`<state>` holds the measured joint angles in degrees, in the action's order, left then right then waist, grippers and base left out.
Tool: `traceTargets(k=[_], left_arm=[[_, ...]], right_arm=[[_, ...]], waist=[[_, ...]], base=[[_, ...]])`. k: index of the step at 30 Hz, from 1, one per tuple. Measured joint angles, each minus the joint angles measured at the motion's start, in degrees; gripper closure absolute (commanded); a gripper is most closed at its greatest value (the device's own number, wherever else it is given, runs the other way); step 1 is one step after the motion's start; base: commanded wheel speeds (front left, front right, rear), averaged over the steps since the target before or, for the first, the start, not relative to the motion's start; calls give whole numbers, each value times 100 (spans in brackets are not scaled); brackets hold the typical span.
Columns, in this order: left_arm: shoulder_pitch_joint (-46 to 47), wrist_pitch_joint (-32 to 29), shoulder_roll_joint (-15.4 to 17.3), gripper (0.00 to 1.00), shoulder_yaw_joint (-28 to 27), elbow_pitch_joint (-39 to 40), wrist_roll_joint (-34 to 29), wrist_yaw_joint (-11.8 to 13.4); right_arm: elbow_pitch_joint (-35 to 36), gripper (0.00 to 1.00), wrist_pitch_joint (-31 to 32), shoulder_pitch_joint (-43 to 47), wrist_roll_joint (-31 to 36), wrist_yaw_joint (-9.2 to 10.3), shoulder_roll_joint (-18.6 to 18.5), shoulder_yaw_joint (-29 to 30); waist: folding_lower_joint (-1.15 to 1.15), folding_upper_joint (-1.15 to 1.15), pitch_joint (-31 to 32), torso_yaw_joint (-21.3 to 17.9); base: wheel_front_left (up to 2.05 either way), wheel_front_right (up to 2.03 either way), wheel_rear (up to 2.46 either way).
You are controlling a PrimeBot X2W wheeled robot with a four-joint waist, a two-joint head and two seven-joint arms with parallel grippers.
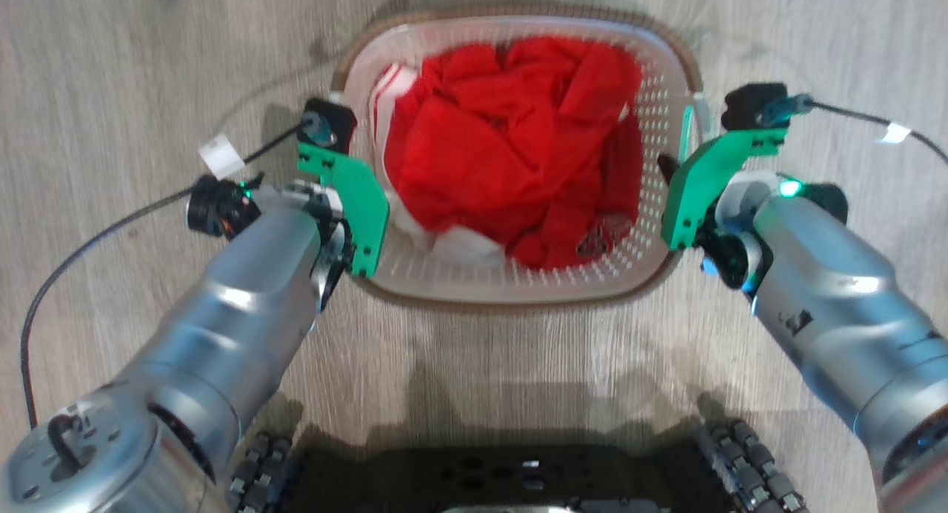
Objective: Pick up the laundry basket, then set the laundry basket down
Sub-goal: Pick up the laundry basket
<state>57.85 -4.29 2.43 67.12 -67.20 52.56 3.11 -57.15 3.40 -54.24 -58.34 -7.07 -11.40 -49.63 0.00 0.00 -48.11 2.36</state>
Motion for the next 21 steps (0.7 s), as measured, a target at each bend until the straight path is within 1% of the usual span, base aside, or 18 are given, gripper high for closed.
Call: traceTargets(k=[6,10,11,13,14,21], left_arm=[[-287,-302,-2,100,193,-108,69,-204],[-434,-592,-8,100,280,-200,100,-410],[-509,-767,-5,100,298,-259,100,-520],[-651,-928,-4,100,322,-337,100,-610],[-651,-928,-4,100,322,-337,100,-610],[-1205,-1354,1,100,428,-503,157,-831]], right_arm=[[-13,100,442,281,-268,1,7,-264],[-74,100,749,377,-439,1,41,-431],[-131,100,867,464,-494,1,100,-516],[-212,100,1023,595,-593,2,196,-599],[-212,100,1023,595,-593,2,196,-599],[-421,100,1394,1049,-733,36,434,-909]], waist=[[0,0,496,-46],[0,0,898,-69],[0,0,1125,-77],[0,0,1376,-89],[0,0,1376,-89],[-1,0,2288,-149]], base=[[0,0,0],[0,0,0],[0,0,0],[0,0,0],[0,0,0],[0,0,0]])
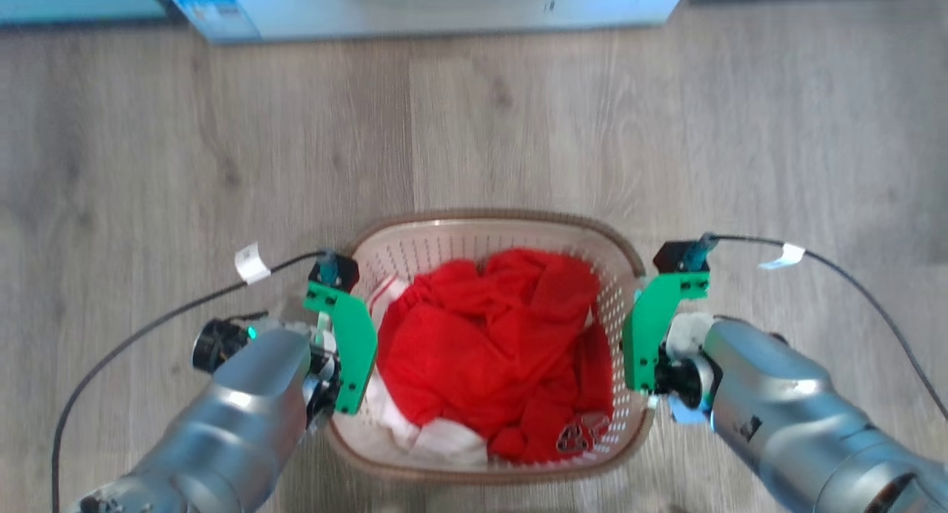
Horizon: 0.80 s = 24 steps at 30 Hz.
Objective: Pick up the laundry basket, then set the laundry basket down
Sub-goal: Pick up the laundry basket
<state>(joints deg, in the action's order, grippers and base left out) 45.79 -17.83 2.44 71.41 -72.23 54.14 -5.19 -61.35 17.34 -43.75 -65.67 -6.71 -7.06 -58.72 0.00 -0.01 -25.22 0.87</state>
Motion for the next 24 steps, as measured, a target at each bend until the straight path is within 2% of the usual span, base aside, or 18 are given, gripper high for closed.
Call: traceTargets(k=[10,24], left_arm=[[-525,-432,47,100,30,-80,122,-187],[-1211,-710,243,100,40,-20,411,-193]], right_arm=[[-147,100,303,511,-263,13,178,-303],[-56,100,316,1090,-557,13,264,-797]], waist=[[0,0,1266,-59],[-1,0,2578,-34]], base=[[0,0,0],[0,0,0]])
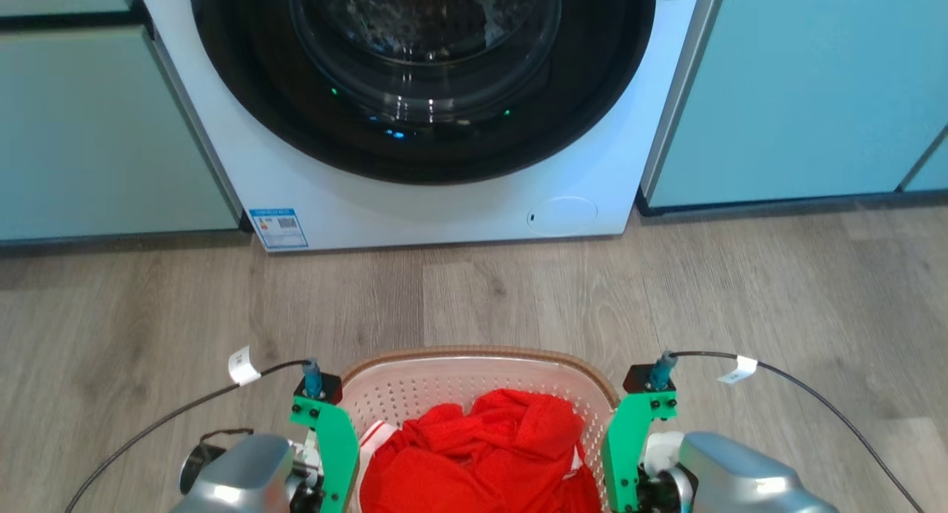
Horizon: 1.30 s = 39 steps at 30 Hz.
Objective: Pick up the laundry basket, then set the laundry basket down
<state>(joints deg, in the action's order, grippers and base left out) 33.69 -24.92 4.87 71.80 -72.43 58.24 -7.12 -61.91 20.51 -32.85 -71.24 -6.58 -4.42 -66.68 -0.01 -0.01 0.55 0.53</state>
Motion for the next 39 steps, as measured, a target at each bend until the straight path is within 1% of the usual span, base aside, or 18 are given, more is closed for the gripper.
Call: traceTargets(k=[5,16,39], left_arm=[[1,-22,18,100,0,19,30,0],[13,-23,12,100,-10,-18,143,1],[38,-73,-25,100,-18,-59,235,1]], right_arm=[[16,100,-137,-2,8,1,13,-105],[20,100,-363,-155,64,0,13,-391],[-40,100,-508,-220,-69,0,13,-547]], waist=[[0,0,108,26],[0,1,52,19],[1,1,58,40]], base=[[0,0,0],[0,0,0],[0,0,0]])
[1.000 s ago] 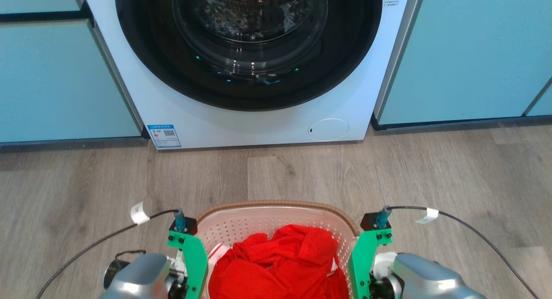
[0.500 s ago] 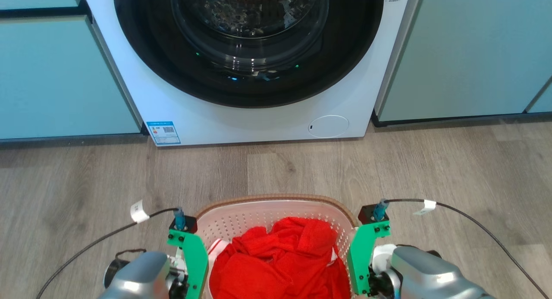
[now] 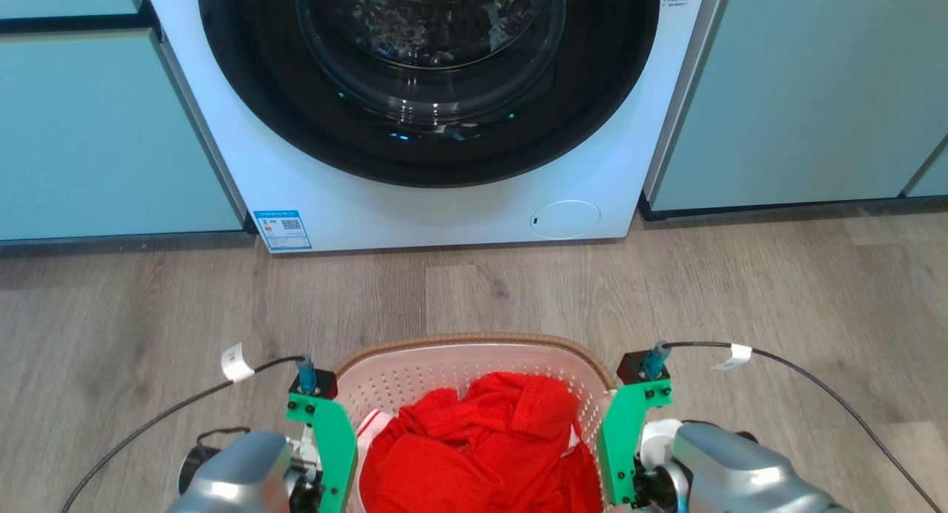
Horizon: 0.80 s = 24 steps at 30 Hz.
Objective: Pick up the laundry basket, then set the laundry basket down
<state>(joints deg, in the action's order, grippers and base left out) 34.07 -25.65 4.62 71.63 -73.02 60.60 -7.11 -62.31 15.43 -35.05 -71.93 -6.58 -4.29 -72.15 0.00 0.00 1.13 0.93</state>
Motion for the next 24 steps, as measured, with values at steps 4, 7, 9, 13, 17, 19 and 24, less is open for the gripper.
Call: traceTargets(k=[4,7,9,13,17,19,24], left_arm=[[0,-3,0,100,2,0,0,0],[0,-7,-1,100,4,0,1,0],[0,-8,-2,100,5,0,1,0],[0,-8,-4,100,7,0,1,0],[0,-8,-4,100,8,0,1,0],[0,-8,-3,100,9,0,2,0],[2,-8,-3,100,9,-1,22,0]], right_arm=[[-7,100,1,-1,-52,0,0,-19],[-9,100,1,-1,-74,0,0,-27],[-10,100,1,-2,-74,0,0,-31],[-15,100,-9,-3,-118,0,0,-44],[-16,100,-14,-5,-124,0,0,-55],[-16,100,-15,-16,-132,0,0,-64],[-20,100,-15,-64,-165,1,0,-87]], waist=[[0,0,4,-3],[0,0,7,-1],[0,0,10,-1],[0,0,5,5],[0,0,2,11],[1,0,-2,14],[1,0,-7,12]], base=[[0,0,0],[0,0,0],[0,0,0],[0,0,0],[0,0,0],[0,0,0],[0,0,0]])
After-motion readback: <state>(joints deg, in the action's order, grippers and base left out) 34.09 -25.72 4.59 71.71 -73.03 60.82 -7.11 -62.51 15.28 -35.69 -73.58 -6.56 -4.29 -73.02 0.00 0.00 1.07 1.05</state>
